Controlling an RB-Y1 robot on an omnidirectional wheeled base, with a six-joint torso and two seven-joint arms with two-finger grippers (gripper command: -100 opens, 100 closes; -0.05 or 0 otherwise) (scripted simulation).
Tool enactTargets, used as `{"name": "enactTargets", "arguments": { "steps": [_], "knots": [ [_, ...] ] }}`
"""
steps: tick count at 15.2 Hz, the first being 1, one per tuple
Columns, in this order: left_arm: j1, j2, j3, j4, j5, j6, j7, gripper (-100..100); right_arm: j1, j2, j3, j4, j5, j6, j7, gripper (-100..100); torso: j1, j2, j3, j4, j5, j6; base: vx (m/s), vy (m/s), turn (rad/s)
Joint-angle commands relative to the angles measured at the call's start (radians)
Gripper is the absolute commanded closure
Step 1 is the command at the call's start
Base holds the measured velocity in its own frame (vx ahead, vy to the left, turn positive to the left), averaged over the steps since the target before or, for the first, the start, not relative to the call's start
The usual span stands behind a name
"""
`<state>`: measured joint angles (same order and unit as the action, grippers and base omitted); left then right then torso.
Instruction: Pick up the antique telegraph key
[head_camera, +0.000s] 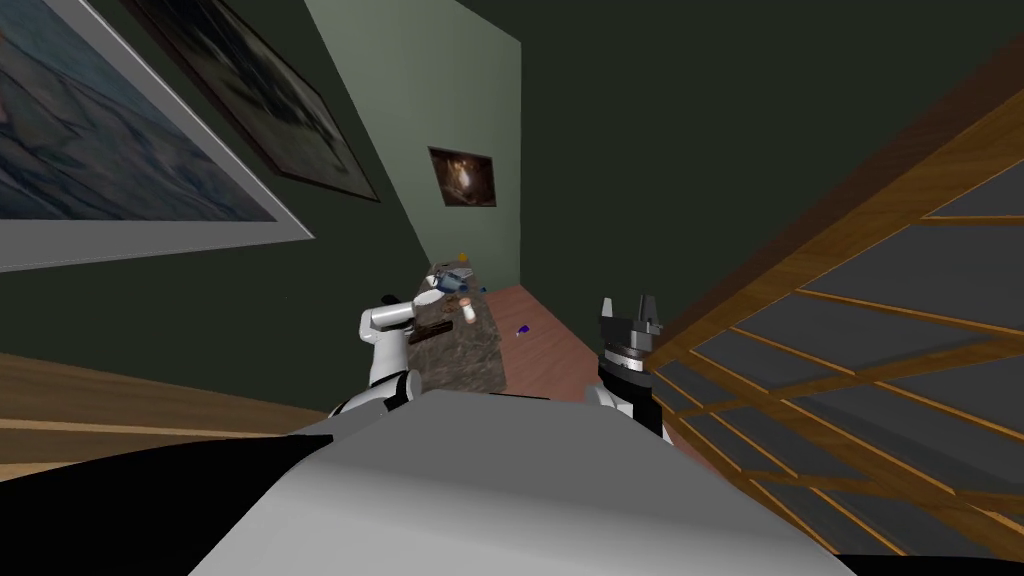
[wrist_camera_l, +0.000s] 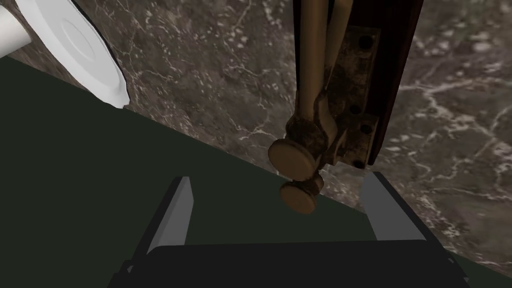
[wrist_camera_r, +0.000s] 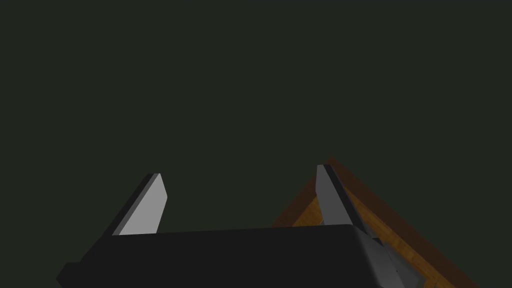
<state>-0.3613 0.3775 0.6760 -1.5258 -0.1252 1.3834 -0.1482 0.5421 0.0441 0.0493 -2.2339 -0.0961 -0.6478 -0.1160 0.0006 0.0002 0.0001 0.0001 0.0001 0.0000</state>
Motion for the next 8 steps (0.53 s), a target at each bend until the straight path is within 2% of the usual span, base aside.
{"name": "enactTargets", "arguments": {
  "steps": [1,8],
  "knots": [
    [-0.011,0.002,0.002,0.008,0.005,0.042,-0.002,-100,0.0,0.0,0.0,0.0,0.0,0.0,0.0,0,0.0,0.0,0.0,0.0,0.0,0.0,-0.01,0.009,-0.055],
    [-0.061,0.017,0.002,0.05,0.029,0.173,-0.01,-100,0.0,0.0,0.0,0.0,0.0,0.0,0.0,0,0.0,0.001,0.0,0.0,0.0,0.0,-0.011,0.012,-0.053]
  ]
}}
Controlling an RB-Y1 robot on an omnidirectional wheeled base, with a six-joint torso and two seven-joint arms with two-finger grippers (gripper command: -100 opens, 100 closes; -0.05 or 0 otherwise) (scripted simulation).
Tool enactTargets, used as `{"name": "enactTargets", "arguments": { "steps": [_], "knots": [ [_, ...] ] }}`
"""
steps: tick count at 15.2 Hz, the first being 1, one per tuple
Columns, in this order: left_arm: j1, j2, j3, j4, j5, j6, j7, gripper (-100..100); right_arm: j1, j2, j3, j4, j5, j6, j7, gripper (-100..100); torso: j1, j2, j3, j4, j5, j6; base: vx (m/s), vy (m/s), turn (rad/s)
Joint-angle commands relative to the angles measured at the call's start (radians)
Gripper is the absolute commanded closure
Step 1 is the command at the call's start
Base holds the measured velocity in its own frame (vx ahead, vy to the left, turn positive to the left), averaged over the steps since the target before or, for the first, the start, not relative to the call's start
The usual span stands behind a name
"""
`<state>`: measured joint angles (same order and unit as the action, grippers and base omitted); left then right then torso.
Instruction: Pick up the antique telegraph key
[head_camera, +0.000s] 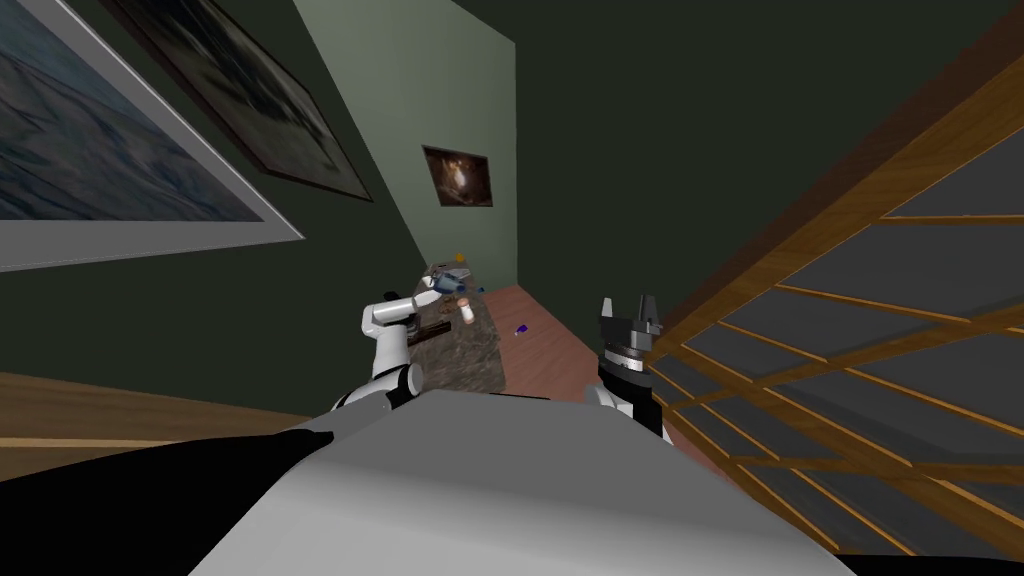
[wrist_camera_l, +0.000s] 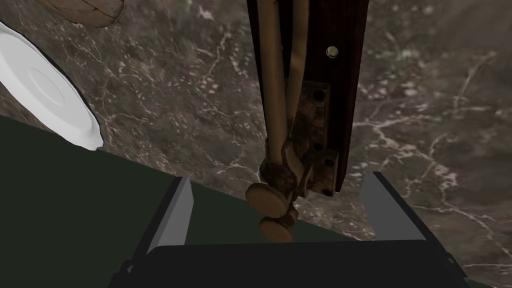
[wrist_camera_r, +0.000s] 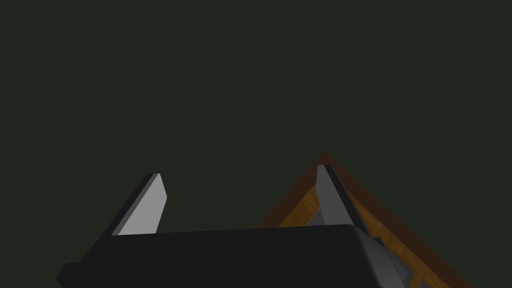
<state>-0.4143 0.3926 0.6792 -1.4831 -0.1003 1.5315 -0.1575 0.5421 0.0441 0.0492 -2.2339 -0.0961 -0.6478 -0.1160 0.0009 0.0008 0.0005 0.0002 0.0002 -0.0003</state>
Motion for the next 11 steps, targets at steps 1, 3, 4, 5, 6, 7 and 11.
{"name": "enactTargets", "arguments": {
  "steps": [1,3,4,5,6,7,11],
  "knots": [
    [-0.016,0.004,-0.002,0.014,0.008,0.046,-0.002,-100,0.0,0.0,0.0,0.0,0.0,0.0,0.0,0,0.0,0.0,0.0,0.0,0.0,0.0,-0.009,0.008,-0.056],
    [-0.022,0.006,-0.003,0.019,0.011,0.061,-0.003,-100,0.0,0.0,0.0,0.0,0.0,0.0,0.0,0,0.0,0.0,0.0,0.0,0.0,0.0,-0.008,0.007,-0.046],
    [-0.027,0.008,-0.004,0.023,0.015,0.077,-0.004,-100,0.0,0.0,0.0,0.0,0.0,0.0,0.0,0,0.0,0.0,0.0,0.0,0.0,0.0,-0.008,0.01,-0.034],
    [-0.02,0.004,-0.004,0.017,0.01,0.057,-0.002,-100,0.0,0.0,0.0,0.0,0.0,0.0,0.0,0,0.0,0.0,0.0,0.0,0.0,0.0,-0.004,0.005,-0.016],
    [-0.025,0.007,0.024,0.045,0.006,0.038,-0.027,-100,0.0,0.0,0.0,0.0,0.0,0.0,0.0,0,0.0,0.0,0.0,0.0,0.0,0.0,0.007,-0.01,0.005],
    [-0.027,0.008,0.037,0.058,0.004,0.026,-0.039,-100,0.0,0.0,0.0,0.0,0.0,0.0,0.0,0,-0.001,-0.001,0.0,0.0,0.0,0.0,0.019,-0.029,0.011],
    [-0.035,0.014,0.093,0.11,-0.006,-0.022,-0.088,-100,0.0,0.0,0.0,0.0,0.0,0.0,0.0,0,-0.004,-0.003,-0.002,-0.001,-0.001,0.0,0.03,-0.048,-0.002]
  ]
}}
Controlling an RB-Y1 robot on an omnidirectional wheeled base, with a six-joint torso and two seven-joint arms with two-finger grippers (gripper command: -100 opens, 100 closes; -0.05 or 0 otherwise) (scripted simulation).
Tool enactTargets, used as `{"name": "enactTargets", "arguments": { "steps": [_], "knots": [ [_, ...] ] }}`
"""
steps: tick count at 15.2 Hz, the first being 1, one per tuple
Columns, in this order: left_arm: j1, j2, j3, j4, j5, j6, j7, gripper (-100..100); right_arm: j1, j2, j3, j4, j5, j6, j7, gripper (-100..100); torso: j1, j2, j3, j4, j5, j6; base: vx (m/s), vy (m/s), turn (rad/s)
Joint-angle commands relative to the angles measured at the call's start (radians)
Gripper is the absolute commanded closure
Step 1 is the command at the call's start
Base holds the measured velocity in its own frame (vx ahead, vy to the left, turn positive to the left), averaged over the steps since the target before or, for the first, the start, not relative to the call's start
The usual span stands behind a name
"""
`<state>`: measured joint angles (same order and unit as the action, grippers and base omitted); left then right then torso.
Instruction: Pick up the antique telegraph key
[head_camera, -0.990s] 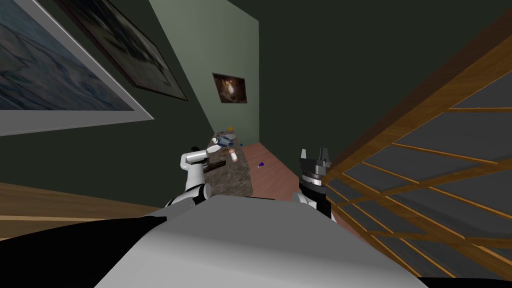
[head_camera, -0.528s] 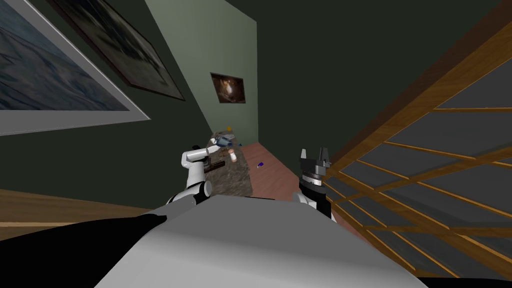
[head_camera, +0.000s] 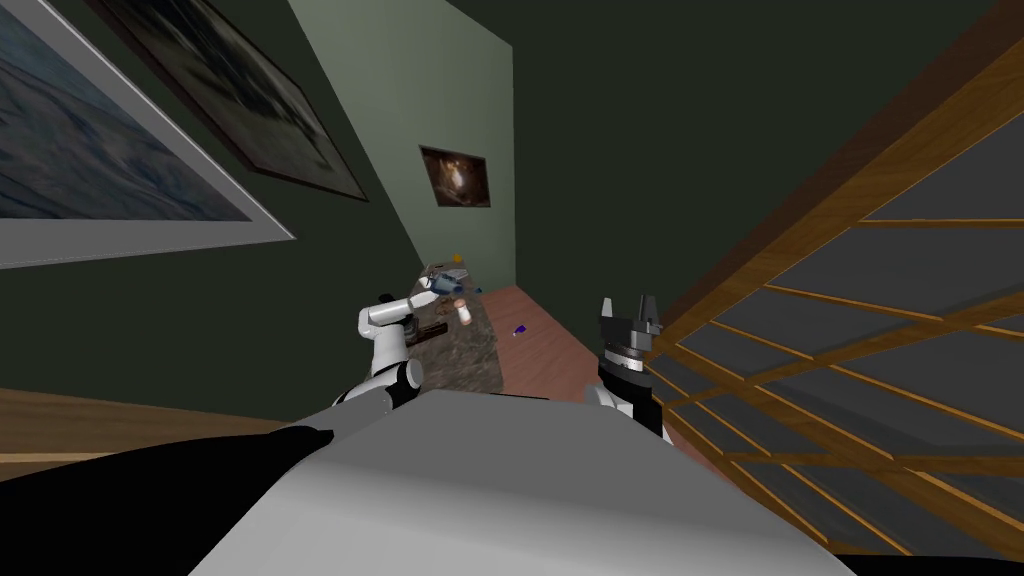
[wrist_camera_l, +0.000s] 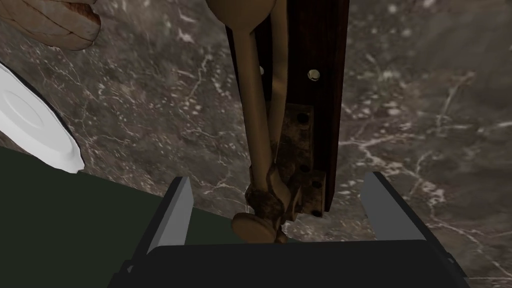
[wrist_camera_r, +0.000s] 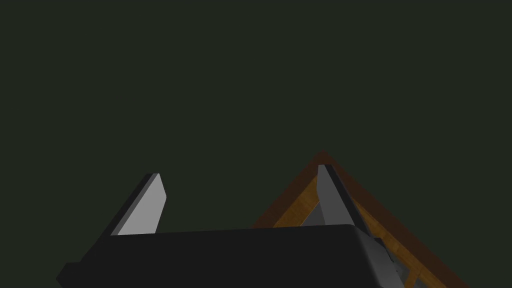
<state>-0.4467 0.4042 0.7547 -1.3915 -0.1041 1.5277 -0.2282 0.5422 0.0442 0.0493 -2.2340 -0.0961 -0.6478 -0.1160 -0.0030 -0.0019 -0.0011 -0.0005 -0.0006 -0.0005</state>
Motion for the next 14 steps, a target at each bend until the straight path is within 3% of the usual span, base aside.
{"name": "enactTargets", "arguments": {
  "steps": [1,3,4,5,9,10,14],
  "knots": [
    [-0.004,0.004,0.032,0.031,-0.005,-0.03,-0.03,-100,0.0,0.0,0.0,0.0,0.0,0.0,0.0,0,0.0,0.0,0.0,0.0,0.0,0.0,0.025,-0.04,0.006],
    [-0.008,0.007,0.059,0.057,-0.01,-0.054,-0.055,-100,0.0,0.0,0.0,0.0,0.0,0.0,0.0,0,0.0,0.0,0.0,0.0,0.0,0.0,0.024,-0.038,0.0],
    [-0.003,0.004,0.043,0.04,-0.006,-0.039,-0.038,-100,0.0,0.0,0.0,0.0,0.0,0.0,0.0,0,0.001,0.0,0.0,0.0,0.0,0.0,0.013,-0.022,0.014],
    [-0.003,0.004,0.046,0.044,-0.007,-0.044,-0.043,100,0.0,0.0,0.0,0.0,0.0,0.0,0.0,0,0.001,0.001,0.0,0.0,0.0,0.0,0.005,-0.008,0.002],
    [-0.006,0.006,0.045,0.042,-0.007,-0.046,-0.044,100,0.0,0.0,0.0,0.0,0.0,0.0,0.0,0,0.004,0.003,0.001,-0.001,0.003,-0.002,0.001,0.0,-0.003],
    [-0.002,0.002,0.018,0.018,-0.002,-0.018,-0.018,100,0.0,0.0,0.0,0.0,0.0,0.0,0.0,0,0.005,0.003,0.001,-0.001,0.003,-0.002,-0.003,0.018,-0.017],
    [0.005,-0.003,-0.038,-0.034,0.007,0.03,0.032,100,0.0,0.0,0.0,0.0,0.0,0.0,0.0,0,0.006,0.005,0.002,0.0,0.002,-0.001,-0.024,0.036,-0.015]
  ]
}}
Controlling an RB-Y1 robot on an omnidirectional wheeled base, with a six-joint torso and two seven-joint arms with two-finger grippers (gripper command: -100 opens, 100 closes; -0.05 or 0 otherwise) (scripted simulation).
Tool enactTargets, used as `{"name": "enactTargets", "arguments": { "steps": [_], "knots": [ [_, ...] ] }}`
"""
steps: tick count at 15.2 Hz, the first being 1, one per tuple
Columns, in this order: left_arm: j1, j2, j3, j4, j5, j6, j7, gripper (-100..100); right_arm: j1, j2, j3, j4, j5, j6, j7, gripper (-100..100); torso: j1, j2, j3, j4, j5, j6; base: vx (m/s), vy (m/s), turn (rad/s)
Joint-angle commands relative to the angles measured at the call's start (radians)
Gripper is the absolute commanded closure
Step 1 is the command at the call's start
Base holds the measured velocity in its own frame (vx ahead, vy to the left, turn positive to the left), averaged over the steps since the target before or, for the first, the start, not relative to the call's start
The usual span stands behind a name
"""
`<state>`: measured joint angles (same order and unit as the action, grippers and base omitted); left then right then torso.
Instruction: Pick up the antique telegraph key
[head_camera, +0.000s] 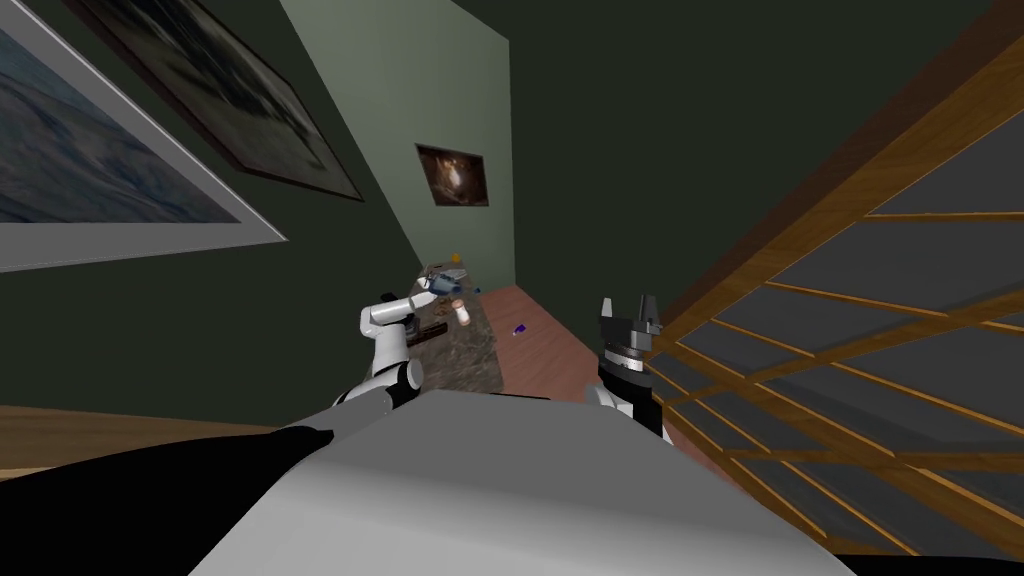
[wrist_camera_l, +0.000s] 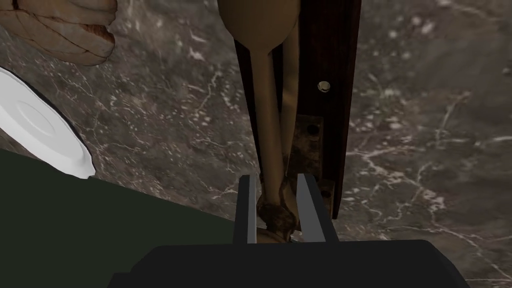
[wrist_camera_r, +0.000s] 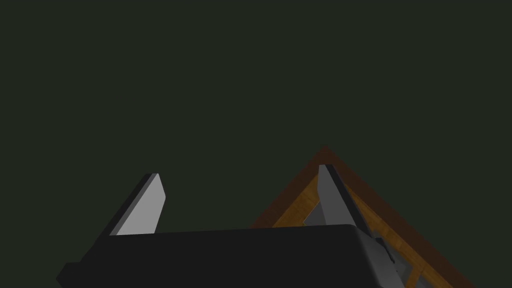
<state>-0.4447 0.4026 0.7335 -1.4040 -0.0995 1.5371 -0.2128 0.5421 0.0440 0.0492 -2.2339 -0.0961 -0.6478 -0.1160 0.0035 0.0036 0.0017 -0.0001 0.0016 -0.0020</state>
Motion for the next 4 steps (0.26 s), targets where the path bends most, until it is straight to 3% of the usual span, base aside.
{"name": "enactTargets", "arguments": {
  "steps": [1,3,4],
  "knots": [
    [0.005,-0.003,-0.031,-0.034,0.005,0.032,0.029,100,0.0,0.0,0.0,0.0,0.0,0.0,0.0,0,0.0,0.0,0.0,0.0,0.0,0.0,-0.027,0.044,0.007],
    [0.009,-0.006,-0.059,-0.061,0.01,0.056,0.053,100,0.0,0.0,0.0,0.0,0.0,0.0,0.0,0,0.0,0.001,0.0,0.0,0.0,0.0,-0.031,0.05,0.011],
    [0.004,-0.004,-0.043,-0.04,0.006,0.038,0.038,100,0.0,0.0,0.0,0.0,0.0,0.0,0.0,0,0.0,0.001,0.001,0.0,0.0,0.0,-0.018,0.029,-0.002]
  ]
}}
